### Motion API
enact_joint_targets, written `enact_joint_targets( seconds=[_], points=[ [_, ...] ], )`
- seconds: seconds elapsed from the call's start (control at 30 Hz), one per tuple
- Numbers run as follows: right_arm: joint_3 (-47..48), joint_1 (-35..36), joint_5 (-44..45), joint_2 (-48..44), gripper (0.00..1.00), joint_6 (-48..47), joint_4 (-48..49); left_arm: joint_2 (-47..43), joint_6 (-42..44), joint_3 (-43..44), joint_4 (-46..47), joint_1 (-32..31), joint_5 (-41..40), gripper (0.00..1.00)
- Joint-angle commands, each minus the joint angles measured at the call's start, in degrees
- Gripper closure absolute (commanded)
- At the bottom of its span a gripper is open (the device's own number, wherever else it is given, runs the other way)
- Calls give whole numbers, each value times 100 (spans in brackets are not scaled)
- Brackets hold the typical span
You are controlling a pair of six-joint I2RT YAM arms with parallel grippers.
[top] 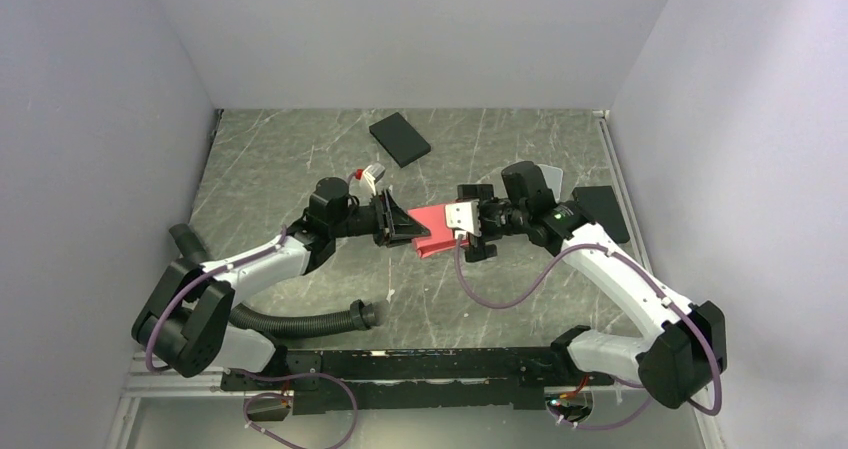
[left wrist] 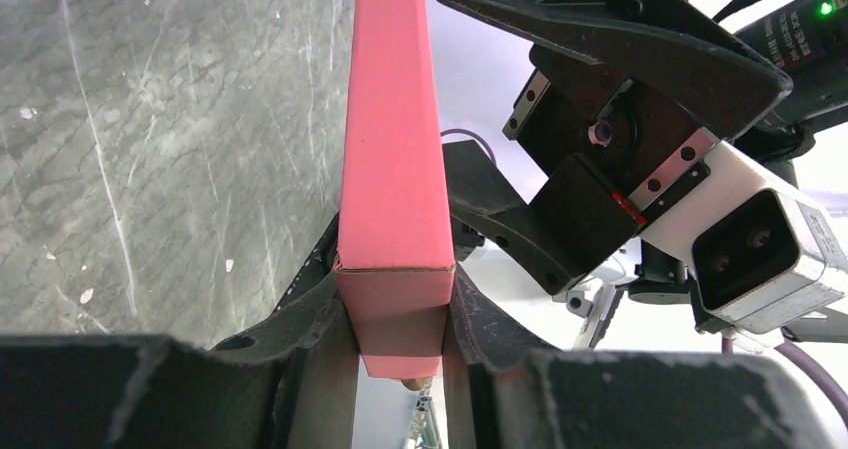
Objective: Fold the paper box
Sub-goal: Close the paper box.
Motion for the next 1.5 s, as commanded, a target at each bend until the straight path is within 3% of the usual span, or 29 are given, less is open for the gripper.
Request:
enact_joint_targets(
  seconds=[0.0,0.23,0.43,0.5,0.6,0.7,0.83,1.3,1.47],
  points=[
    [460,45,-245,158,0,183,572,-11,387,311,-265,-108,754,100],
    [523,46,-388,307,6,147,399,-35,505,342,-351,-117,884,100],
    [650,46,-603,387,38,-73,62,-43,514,372,-367,-117,914,100],
    [704,46,-620,427,43,-61,-2,-43,514,385,-367,-117,923,100],
    [721,45,-596,451,40,89,54,-30,520,418,-358,-117,959,100],
    [701,44,-517,435,17,270,199,29,528,446,-324,-117,1031,100],
    [617,46,-377,318,1,386,389,84,622,492,-477,-117,1078,100],
    [743,46,-246,606,0,536,214,89,940,649,-807,-130,1247,100],
    [903,45,-409,776,16,265,-164,89,933,633,-765,-130,1281,100]
  ],
)
